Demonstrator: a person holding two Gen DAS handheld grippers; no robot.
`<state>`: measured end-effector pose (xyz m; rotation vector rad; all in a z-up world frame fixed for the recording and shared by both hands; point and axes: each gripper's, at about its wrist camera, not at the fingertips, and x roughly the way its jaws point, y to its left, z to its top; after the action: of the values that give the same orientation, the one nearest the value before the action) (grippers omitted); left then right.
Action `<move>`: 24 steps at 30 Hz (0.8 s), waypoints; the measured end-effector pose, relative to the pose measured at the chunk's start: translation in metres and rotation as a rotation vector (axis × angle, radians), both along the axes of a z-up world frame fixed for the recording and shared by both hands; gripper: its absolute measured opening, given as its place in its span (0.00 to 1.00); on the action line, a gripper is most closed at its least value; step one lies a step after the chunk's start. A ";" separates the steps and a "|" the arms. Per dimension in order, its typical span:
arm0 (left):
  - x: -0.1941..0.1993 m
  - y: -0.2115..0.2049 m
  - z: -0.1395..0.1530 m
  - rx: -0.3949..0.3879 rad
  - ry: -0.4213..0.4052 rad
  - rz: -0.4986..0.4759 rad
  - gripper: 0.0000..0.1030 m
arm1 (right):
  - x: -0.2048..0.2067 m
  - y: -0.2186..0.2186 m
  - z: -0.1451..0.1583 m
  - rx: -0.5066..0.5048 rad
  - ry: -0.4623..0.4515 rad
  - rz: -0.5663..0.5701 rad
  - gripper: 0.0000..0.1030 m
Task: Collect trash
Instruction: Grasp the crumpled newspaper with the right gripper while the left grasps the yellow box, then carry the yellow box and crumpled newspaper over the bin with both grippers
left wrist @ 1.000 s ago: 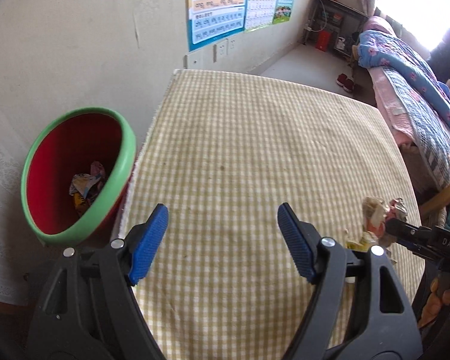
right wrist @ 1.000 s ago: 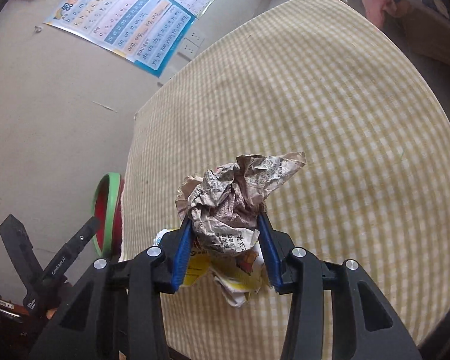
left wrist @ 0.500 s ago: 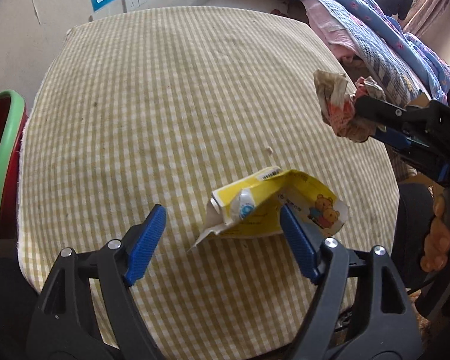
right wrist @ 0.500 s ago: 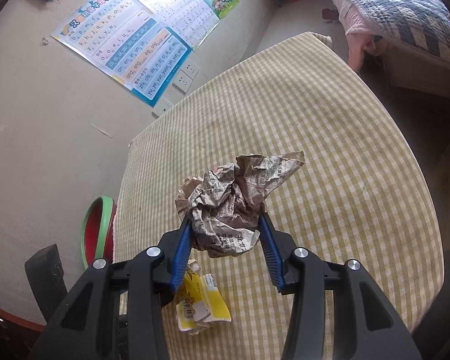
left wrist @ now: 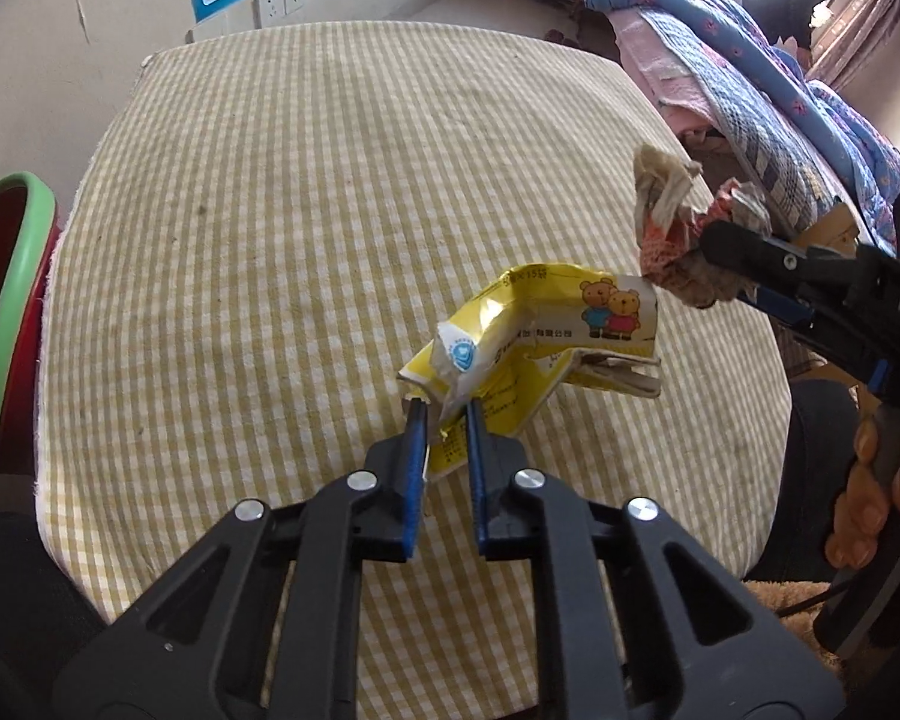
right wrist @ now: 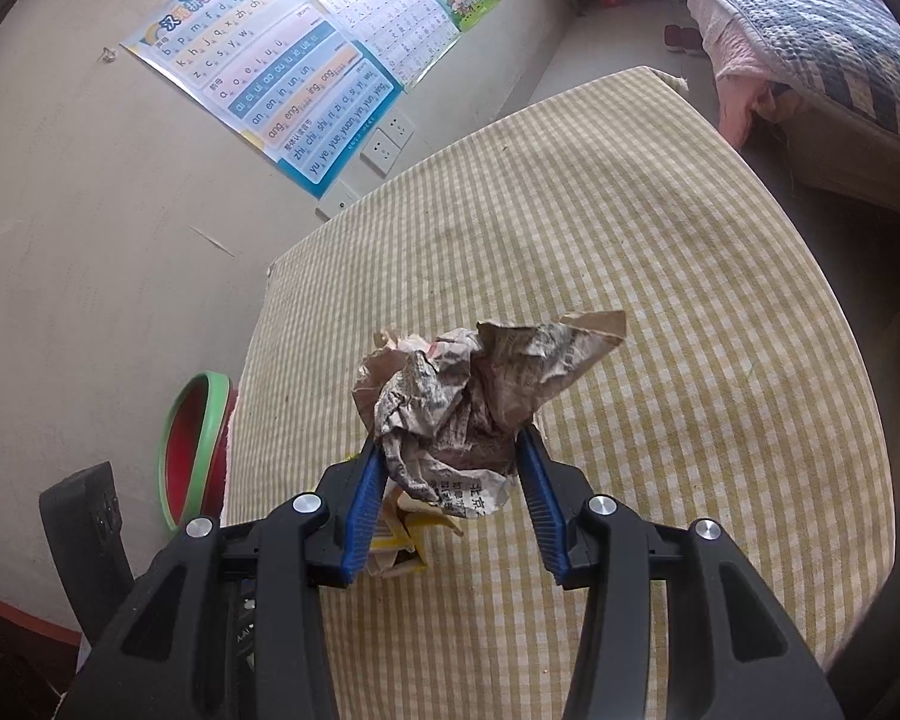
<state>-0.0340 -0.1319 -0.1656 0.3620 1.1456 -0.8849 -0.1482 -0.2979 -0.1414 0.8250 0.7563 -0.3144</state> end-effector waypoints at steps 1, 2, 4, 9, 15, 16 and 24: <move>0.005 0.005 0.005 -0.013 -0.014 0.030 0.10 | 0.001 0.002 0.002 -0.011 -0.001 0.006 0.42; 0.010 0.010 0.010 -0.023 -0.027 0.060 0.09 | 0.002 0.004 0.003 -0.025 0.001 0.012 0.42; 0.022 0.021 0.020 -0.045 -0.049 0.121 0.05 | 0.004 0.008 0.006 -0.050 0.004 0.022 0.42; 0.044 0.045 0.042 -0.075 -0.129 0.240 0.03 | 0.009 0.016 0.010 -0.086 0.007 0.039 0.42; 0.060 0.066 0.054 -0.102 -0.153 0.318 0.03 | 0.012 0.021 0.011 -0.115 0.020 0.045 0.42; 0.062 0.067 0.055 -0.106 -0.150 0.324 0.03 | 0.013 0.021 0.011 -0.115 0.023 0.044 0.42; 0.064 0.071 0.068 -0.136 -0.186 0.335 0.02 | 0.021 0.028 0.014 -0.130 0.033 0.059 0.42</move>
<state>0.0295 -0.0611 -0.0975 0.1312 0.9342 -0.6159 -0.1269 -0.2699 -0.1275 0.6752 0.7814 -0.3216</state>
